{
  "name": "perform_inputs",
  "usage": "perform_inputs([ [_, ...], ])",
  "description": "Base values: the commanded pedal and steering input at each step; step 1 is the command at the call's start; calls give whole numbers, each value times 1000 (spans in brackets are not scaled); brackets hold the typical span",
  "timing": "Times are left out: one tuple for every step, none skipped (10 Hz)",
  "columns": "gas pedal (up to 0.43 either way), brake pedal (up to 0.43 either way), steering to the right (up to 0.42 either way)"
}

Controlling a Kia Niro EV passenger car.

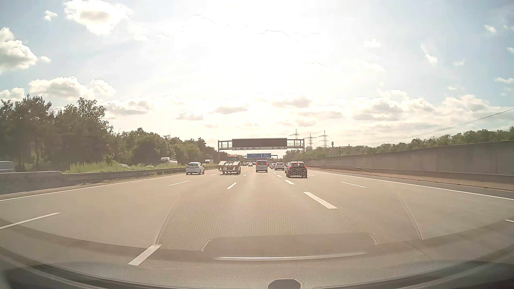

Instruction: Follow the waypoints while adhering to traffic rules and regulations

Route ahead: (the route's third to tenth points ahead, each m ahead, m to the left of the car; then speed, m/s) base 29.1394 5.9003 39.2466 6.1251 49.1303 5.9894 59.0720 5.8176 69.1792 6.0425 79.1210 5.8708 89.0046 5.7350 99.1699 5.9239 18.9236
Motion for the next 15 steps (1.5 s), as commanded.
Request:
perform_inputs([
  [0, 0, 5],
  [0, 0, 4],
  [0, 0, 4],
  [0, 0, 4],
  [0, 43, 4],
  [0, 85, 4],
  [0, 195, 2],
  [0, 226, 1],
  [0, 244, 1],
  [0, 274, 0],
  [0, 280, 0],
  [0, 287, 0],
  [0, 287, 0],
  [0, 287, -1],
  [0, 287, -3],
])
